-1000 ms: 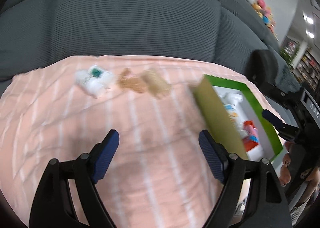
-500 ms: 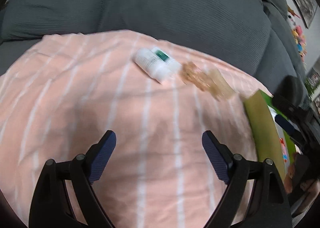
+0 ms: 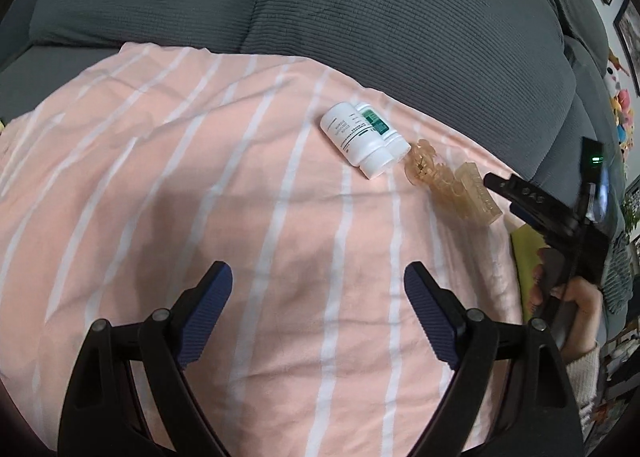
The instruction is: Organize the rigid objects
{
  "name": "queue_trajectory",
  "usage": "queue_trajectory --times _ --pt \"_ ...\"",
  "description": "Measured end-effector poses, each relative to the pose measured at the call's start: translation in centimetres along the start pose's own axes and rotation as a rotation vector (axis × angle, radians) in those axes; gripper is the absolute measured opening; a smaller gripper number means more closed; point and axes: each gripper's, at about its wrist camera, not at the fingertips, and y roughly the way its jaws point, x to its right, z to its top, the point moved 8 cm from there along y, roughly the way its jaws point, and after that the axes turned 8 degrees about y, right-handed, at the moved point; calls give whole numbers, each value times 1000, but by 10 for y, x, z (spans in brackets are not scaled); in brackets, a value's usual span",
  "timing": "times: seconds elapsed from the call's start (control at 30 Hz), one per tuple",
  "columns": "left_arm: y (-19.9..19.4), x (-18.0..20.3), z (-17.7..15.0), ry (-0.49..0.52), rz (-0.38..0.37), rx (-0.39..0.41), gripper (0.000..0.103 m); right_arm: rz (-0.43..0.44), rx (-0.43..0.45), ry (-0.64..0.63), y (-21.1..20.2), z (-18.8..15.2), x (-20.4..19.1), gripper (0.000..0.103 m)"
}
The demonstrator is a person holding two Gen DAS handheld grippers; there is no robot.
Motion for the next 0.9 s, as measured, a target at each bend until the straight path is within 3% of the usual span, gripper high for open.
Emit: queue_trajectory --times 0.2,0.27,0.33,0.4,0.47,0.53,0.63,0.9 --pt "6 2 2 5 1 -12 87 -10 -54 -7 27 -5 1 73" --pt "8 2 1 9 6 -19 87 -25 -55 -26 35 -5 1 60" --pt "9 2 1 9 7 -21 87 -57 -67 -39 41 -7 3 58" --pt "9 2 1 12 8 -20 87 -61 -68 -33 45 -9 4 50" --pt "9 2 1 15 12 -17 87 -43 -77 -34 47 -11 3 31" --pt "9 0 1 15 17 -17 87 -47 -58 -48 42 -11 2 27" --pt "8 -6 2 -4 27 -15 87 -41 -19 -60 27 -9 -1 26" --pt "3 -12 3 -25 13 -5 87 91 -23 16 -22 -25 -3 23"
